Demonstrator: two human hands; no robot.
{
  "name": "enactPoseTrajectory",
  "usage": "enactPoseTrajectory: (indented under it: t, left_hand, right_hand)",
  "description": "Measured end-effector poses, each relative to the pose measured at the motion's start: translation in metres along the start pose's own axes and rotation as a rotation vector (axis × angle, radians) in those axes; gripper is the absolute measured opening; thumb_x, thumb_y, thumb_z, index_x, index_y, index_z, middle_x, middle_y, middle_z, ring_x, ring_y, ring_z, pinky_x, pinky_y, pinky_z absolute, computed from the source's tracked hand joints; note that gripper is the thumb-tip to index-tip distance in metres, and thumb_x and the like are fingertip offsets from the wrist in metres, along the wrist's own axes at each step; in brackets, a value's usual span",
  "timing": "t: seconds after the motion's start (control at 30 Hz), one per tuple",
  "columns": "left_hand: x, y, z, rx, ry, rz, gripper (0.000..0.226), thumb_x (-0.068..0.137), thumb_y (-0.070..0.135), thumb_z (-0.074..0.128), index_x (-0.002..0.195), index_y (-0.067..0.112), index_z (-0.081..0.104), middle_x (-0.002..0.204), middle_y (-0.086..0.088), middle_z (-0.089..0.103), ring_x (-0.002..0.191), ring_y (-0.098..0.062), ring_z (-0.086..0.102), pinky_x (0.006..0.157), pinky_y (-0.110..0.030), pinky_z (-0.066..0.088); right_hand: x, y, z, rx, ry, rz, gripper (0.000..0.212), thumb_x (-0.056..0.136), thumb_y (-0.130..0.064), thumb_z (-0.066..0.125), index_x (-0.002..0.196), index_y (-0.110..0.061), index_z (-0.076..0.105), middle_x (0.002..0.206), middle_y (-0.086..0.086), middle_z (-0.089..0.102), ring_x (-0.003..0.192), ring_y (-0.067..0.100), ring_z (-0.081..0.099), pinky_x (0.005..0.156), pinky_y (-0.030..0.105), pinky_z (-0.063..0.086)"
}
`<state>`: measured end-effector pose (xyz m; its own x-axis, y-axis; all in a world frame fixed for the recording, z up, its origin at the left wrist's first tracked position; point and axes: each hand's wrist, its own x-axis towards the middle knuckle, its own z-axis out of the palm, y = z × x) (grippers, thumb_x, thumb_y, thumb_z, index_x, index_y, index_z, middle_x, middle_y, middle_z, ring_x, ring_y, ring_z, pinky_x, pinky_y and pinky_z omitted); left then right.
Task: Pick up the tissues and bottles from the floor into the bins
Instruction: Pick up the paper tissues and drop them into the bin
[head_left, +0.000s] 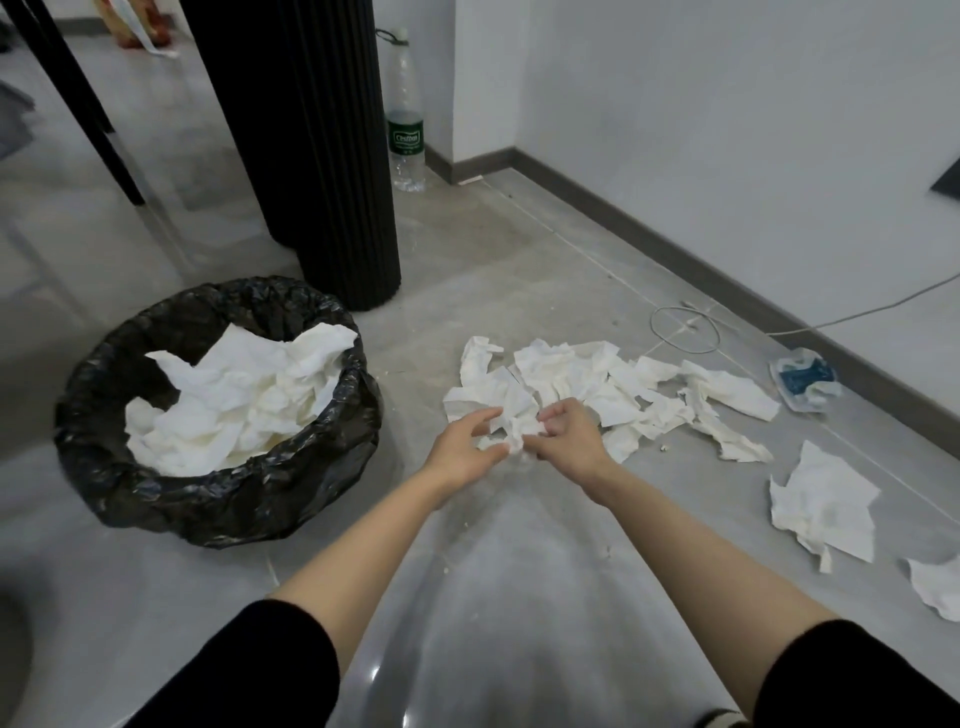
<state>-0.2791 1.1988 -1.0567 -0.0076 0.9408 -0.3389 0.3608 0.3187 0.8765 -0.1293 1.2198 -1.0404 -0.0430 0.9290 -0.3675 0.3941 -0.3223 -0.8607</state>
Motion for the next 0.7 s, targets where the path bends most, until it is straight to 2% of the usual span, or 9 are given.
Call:
enactPoseTrajectory:
  t: [0.1, 0.2, 0.3, 0.43, 0.5, 0.6, 0.7]
  left_hand:
    - [-0.015, 0.009, -0.013, -0.109, 0.014, 0.054, 0.044, 0.085, 0.007, 0.064, 0.127, 0.020, 0.056, 0.108, -0.006, 0.055, 0.092, -0.017, 0.059, 0.083, -0.034, 0.055]
    - [-0.034, 0.022, -0.032, -0.167, 0.121, 0.141, 0.033, 0.083, 0.001, 0.066, 0.114, 0.013, 0.064, 0.094, -0.008, 0.060, 0.069, -0.012, 0.057, 0.070, -0.026, 0.058]
    - [-0.051, 0.039, -0.057, -0.178, 0.227, 0.230, 0.024, 0.083, 0.001, 0.065, 0.105, 0.011, 0.068, 0.096, -0.009, 0.065, 0.072, -0.016, 0.061, 0.069, -0.026, 0.059]
    - [-0.075, 0.061, -0.097, -0.217, 0.452, 0.289, 0.018, 0.083, 0.004, 0.066, 0.100, 0.009, 0.069, 0.091, -0.004, 0.065, 0.068, -0.011, 0.063, 0.071, -0.031, 0.059]
    - [-0.081, 0.065, -0.118, -0.165, 0.549, 0.293, 0.016, 0.083, 0.008, 0.066, 0.099, 0.011, 0.069, 0.092, 0.001, 0.066, 0.070, -0.012, 0.064, 0.075, -0.034, 0.059]
    - [-0.094, 0.054, -0.160, -0.138, 0.663, 0.237, 0.017, 0.082, 0.010, 0.064, 0.098, 0.016, 0.069, 0.093, 0.008, 0.066, 0.090, -0.017, 0.064, 0.086, -0.037, 0.054]
    - [-0.103, 0.033, -0.187, -0.126, 0.748, 0.126, 0.020, 0.082, 0.008, 0.062, 0.099, 0.016, 0.068, 0.097, 0.009, 0.062, 0.102, -0.022, 0.061, 0.093, -0.041, 0.051]
  right_hand:
    - [-0.013, -0.023, 0.000, 0.062, -0.023, -0.034, 0.029, 0.080, -0.007, 0.070, 0.097, -0.012, 0.047, 0.089, 0.014, 0.064, 0.074, 0.021, 0.061, 0.082, 0.035, 0.054]
    - [-0.032, -0.049, 0.005, 0.116, -0.071, -0.105, 0.020, 0.079, -0.006, 0.072, 0.087, -0.012, 0.055, 0.084, 0.009, 0.066, 0.073, 0.021, 0.063, 0.086, 0.041, 0.053]
    - [-0.046, -0.074, 0.014, 0.256, -0.062, -0.161, 0.016, 0.079, -0.004, 0.073, 0.089, -0.010, 0.061, 0.091, 0.011, 0.068, 0.079, 0.024, 0.066, 0.086, 0.043, 0.055]
    - [-0.060, -0.110, 0.037, 0.414, -0.078, -0.164, 0.022, 0.085, -0.009, 0.068, 0.106, -0.009, 0.062, 0.099, 0.007, 0.065, 0.084, 0.020, 0.063, 0.080, 0.030, 0.054]
    - [-0.062, -0.120, 0.051, 0.408, -0.059, -0.162, 0.021, 0.090, -0.013, 0.062, 0.111, -0.010, 0.060, 0.100, 0.006, 0.062, 0.083, 0.018, 0.060, 0.077, 0.028, 0.054]
    - [-0.066, -0.136, 0.083, 0.373, -0.112, -0.167, 0.020, 0.093, -0.013, 0.058, 0.112, -0.011, 0.058, 0.098, 0.003, 0.058, 0.081, 0.015, 0.057, 0.072, 0.024, 0.051]
    - [-0.070, -0.142, 0.113, 0.196, -0.170, -0.254, 0.021, 0.093, -0.011, 0.056, 0.114, -0.009, 0.059, 0.096, 0.003, 0.059, 0.081, 0.012, 0.054, 0.068, 0.018, 0.045]
